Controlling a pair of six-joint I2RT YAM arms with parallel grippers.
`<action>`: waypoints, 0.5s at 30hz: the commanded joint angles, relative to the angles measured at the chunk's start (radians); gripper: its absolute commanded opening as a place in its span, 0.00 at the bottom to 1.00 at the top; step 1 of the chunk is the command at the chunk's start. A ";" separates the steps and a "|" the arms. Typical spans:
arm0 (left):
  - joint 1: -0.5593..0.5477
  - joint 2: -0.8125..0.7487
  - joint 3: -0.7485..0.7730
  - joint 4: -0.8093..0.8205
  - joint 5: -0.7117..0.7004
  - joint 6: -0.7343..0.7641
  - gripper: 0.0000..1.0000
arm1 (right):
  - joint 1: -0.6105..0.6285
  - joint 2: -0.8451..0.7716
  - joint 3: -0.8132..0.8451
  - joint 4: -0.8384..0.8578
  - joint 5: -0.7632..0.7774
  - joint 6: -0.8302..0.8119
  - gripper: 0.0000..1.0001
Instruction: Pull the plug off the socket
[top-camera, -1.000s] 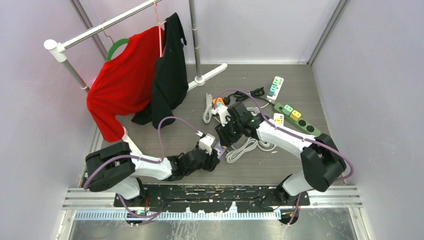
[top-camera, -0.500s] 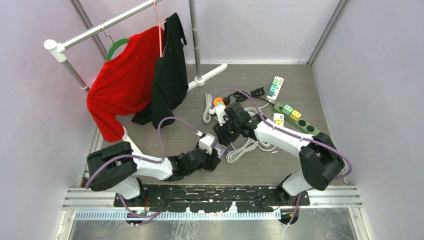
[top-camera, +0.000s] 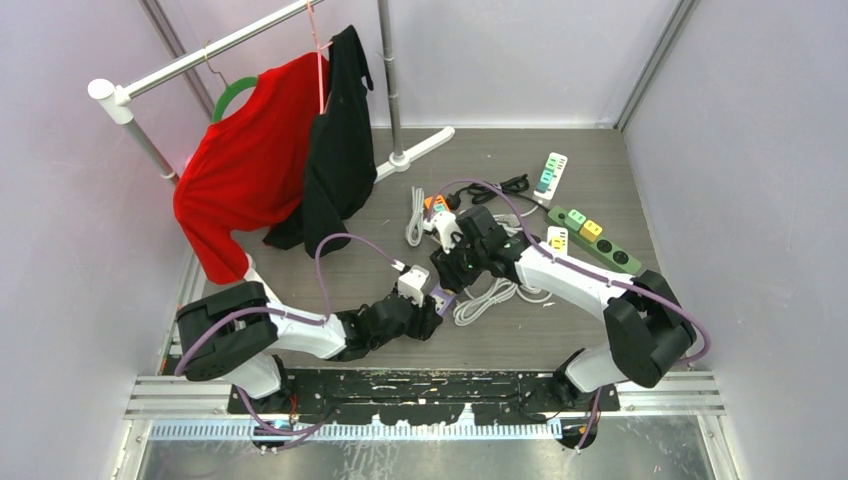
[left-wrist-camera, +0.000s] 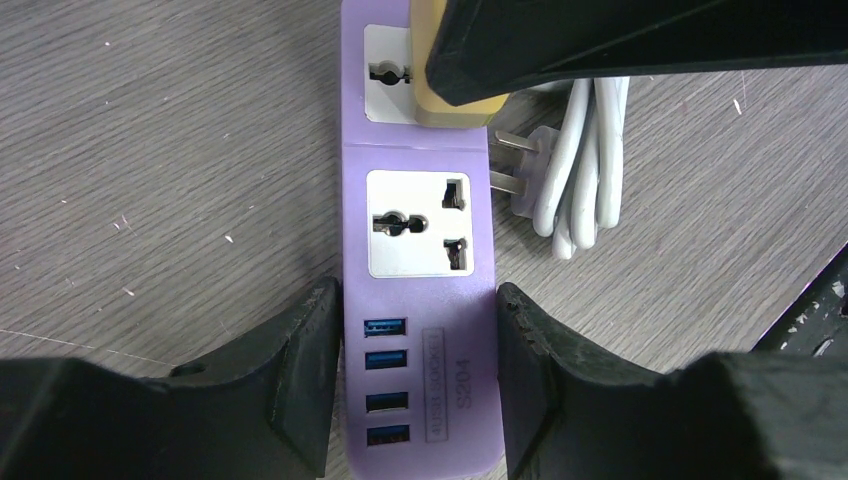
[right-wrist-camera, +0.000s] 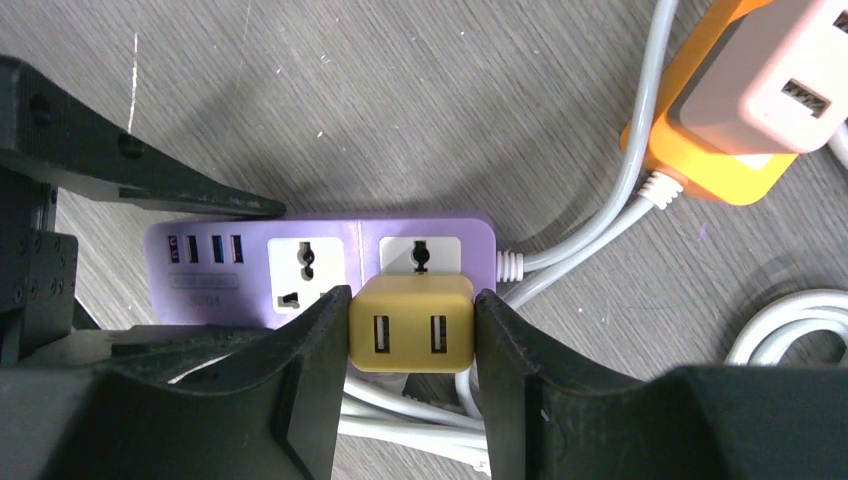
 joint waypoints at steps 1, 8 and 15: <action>0.008 0.063 -0.017 -0.066 0.053 -0.046 0.00 | 0.056 0.027 0.034 0.016 -0.098 0.105 0.04; 0.012 0.084 -0.017 -0.061 0.055 -0.056 0.00 | -0.081 -0.045 0.012 0.017 -0.022 0.090 0.03; 0.030 0.098 -0.014 -0.053 0.081 -0.071 0.00 | -0.032 -0.063 -0.015 -0.002 -0.209 0.066 0.03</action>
